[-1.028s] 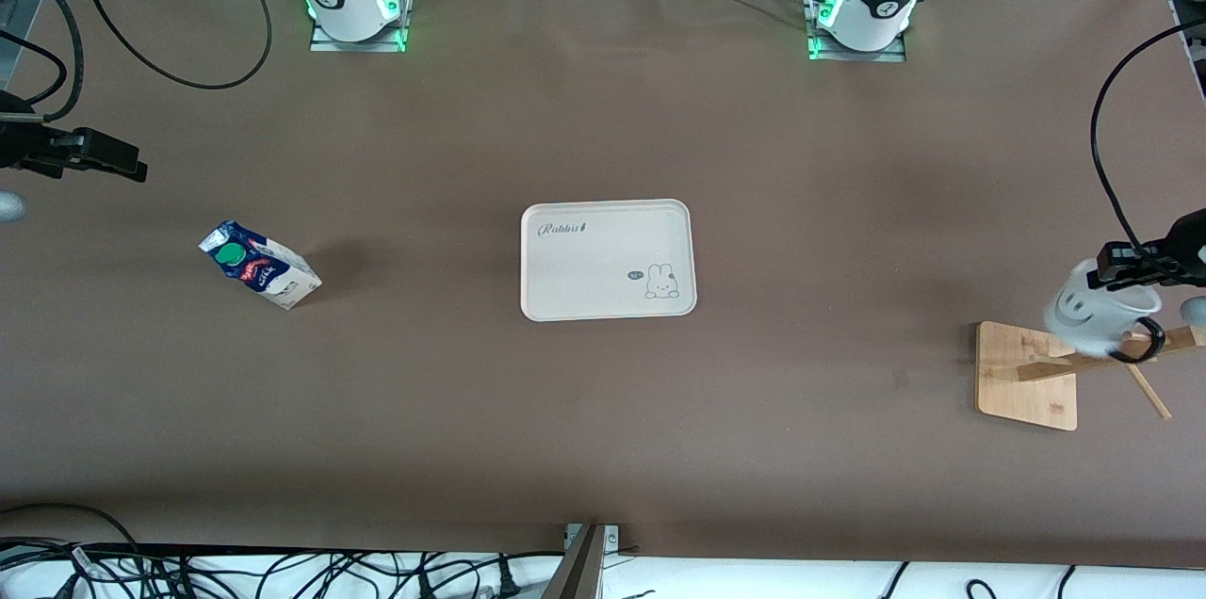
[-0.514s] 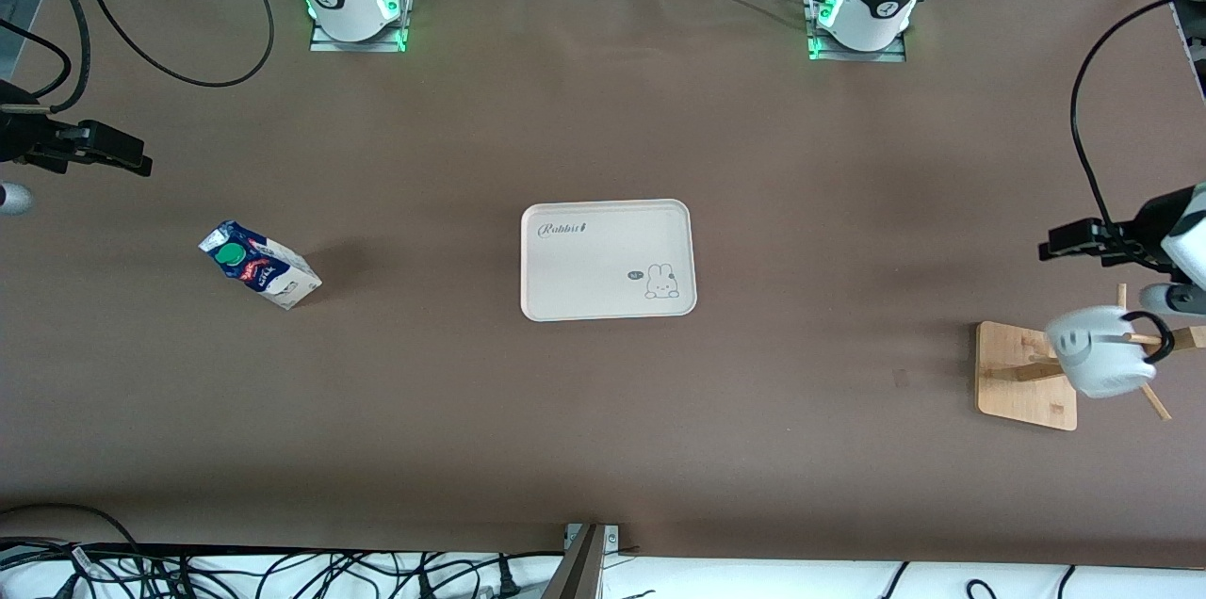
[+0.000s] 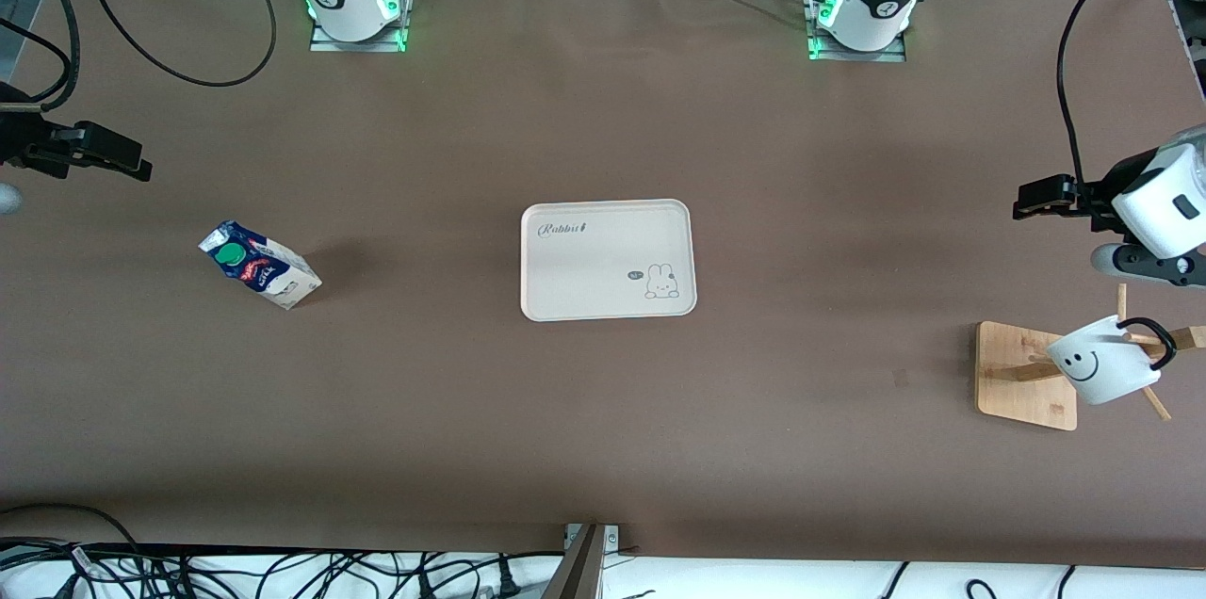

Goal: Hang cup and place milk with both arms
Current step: 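Hang the mug's handle on the wooden stand peg with the left gripper, then open the left gripper and withdraw it from the hung mug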

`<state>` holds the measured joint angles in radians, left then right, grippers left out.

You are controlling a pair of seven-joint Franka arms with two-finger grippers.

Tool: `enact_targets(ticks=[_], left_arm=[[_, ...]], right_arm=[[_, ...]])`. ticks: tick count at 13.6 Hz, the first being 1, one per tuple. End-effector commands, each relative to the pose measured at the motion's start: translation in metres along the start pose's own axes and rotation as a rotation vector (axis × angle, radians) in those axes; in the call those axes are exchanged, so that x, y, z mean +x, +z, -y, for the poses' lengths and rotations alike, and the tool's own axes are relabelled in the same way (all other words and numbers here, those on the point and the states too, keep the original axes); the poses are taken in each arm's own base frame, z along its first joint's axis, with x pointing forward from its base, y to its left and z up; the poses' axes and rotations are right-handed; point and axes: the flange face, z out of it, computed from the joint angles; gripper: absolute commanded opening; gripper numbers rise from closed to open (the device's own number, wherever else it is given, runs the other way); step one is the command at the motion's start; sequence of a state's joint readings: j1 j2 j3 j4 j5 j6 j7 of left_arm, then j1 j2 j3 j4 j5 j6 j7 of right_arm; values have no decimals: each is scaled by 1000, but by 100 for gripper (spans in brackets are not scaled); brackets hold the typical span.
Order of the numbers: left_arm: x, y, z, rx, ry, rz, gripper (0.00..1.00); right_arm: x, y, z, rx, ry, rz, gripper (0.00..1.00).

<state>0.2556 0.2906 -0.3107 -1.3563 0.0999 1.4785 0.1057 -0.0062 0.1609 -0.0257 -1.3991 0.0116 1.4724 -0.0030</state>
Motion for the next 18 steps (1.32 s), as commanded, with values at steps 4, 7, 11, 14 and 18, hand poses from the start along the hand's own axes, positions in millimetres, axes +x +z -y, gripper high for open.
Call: enact_targets(ticks=[4,7,11,14,18], left_arm=[[-47,-23,-23,38,-66,-148,100],[-76,-21,-31,37,-80,-228,100],[-77,-20,-33,29,-102,-216,100],[-77,-19,-37,33,-92,-186,100],[-69,-23,-35,38,-77,-190,100]], right_arm=[[1,2,4,8,-5,0,100],[3,6,-2,-6,-19,9,100],[4,4,0,-17,-92,-5,100],[4,4,10,-53,-115,-6,100],[3,1,4,-55,-89,-12,100]])
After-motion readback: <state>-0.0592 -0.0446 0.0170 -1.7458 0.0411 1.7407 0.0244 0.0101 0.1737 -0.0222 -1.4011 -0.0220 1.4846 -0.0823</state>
